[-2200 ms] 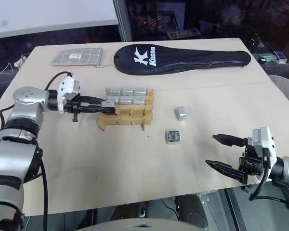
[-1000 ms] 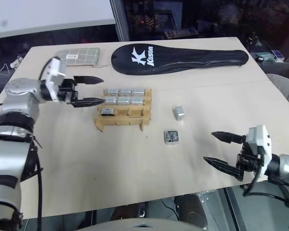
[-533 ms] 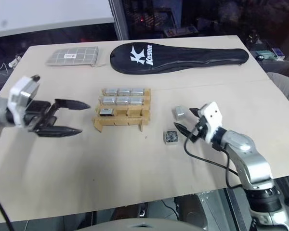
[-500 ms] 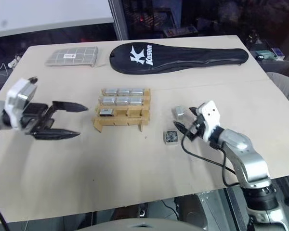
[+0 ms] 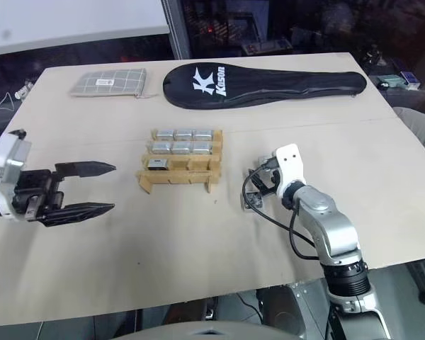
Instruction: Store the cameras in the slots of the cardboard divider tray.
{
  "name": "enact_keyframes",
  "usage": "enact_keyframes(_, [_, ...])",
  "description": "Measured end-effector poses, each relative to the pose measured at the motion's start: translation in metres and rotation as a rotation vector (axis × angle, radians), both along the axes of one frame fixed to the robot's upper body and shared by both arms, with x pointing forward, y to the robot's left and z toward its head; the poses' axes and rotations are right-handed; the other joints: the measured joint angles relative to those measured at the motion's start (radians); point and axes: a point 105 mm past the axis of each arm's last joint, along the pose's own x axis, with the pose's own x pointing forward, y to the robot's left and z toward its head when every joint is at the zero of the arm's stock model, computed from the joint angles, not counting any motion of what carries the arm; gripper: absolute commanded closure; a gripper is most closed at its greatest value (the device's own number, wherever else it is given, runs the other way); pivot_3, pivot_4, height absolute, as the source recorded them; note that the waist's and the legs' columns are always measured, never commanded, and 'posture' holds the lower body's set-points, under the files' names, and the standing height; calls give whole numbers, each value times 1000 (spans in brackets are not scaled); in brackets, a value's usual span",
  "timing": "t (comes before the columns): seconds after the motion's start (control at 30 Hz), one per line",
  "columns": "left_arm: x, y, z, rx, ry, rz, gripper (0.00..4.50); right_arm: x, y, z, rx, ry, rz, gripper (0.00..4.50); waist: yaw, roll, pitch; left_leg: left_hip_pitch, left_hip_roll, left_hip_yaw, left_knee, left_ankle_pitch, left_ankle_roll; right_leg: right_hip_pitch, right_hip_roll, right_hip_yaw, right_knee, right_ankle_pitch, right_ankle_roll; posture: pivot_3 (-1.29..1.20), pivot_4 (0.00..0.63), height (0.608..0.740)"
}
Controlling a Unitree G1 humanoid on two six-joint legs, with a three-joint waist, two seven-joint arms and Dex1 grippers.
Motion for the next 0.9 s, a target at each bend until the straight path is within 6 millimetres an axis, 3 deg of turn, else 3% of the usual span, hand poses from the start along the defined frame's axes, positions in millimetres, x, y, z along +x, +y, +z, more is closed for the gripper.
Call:
enact_keyframes(0.13, [-2, 1, 1, -1, 5, 10, 0, 5, -2, 4, -11, -11, -16, 3001, -2, 0, 0, 0, 0, 0, 0, 0, 0, 0, 0, 0, 0, 0, 0, 0, 150, 740])
enact_keyframes(0.2, [-2, 2, 1, 7, 2, 13, 0, 5, -2, 3, -12, -7, -18, 3692, -2, 0, 0, 0, 0, 0, 0, 0, 0, 0, 0, 0, 0, 0, 0, 0, 150, 740])
enact_keyframes(0.4, [3, 2, 12, -14, -62, 22, 0, 6, 2, 6, -21, -34, 46, 3704, -1, 0, 0, 0, 0, 0, 0, 0, 0, 0, 0, 0, 0, 0, 0, 0, 150, 740])
enact_keyframes(0.47, [7, 7, 17, -10, -97, 49, 0, 10, 9, 25, -71, -119, 172, 3704, -6, 2, 1, 1, 0, 1, 0, 0, 0, 0, 0, 2, 0, 0, 0, 0, 150, 740])
enact_keyframes(0.53, [11, 11, 18, -1, -131, 77, 0, 10, 22, 57, -93, -253, 310, 3704, -17, 3, 2, 1, 0, 1, -1, 0, 0, 0, 0, 1, 0, 0, 0, 0, 150, 740])
enact_keyframes(0.6, [18, 17, 22, -31, -177, 105, 0, 1, 51, 92, -102, -406, 553, 3704, -25, 2, 2, 2, 1, 0, -2, 0, 0, 0, 3, 0, 0, 2, 3, 0, 150, 740])
enact_keyframes(0.67, [23, 18, 30, -83, -242, 99, 0, -9, 76, 103, -110, -444, 745, 3704, -26, 2, 1, 2, 2, -1, -2, 0, 0, 0, 4, -1, 0, 3, 3, 0, 150, 740])
enact_keyframes(0.77, [27, 25, 31, -86, -286, 72, 0, -12, 107, 104, -154, -438, 944, 3704, -26, 2, 1, 2, 3, -1, -2, 0, 0, 0, 5, -1, 0, 5, -2, 0, 150, 740])
enact_keyframes(0.9, [34, 45, 16, -22, -248, 75, 0, 2, 132, 93, -199, -400, 1027, 3704, -25, 2, 1, 1, 3, -1, -2, 0, 0, 0, 4, -1, 0, 6, -2, 0, 150, 740])
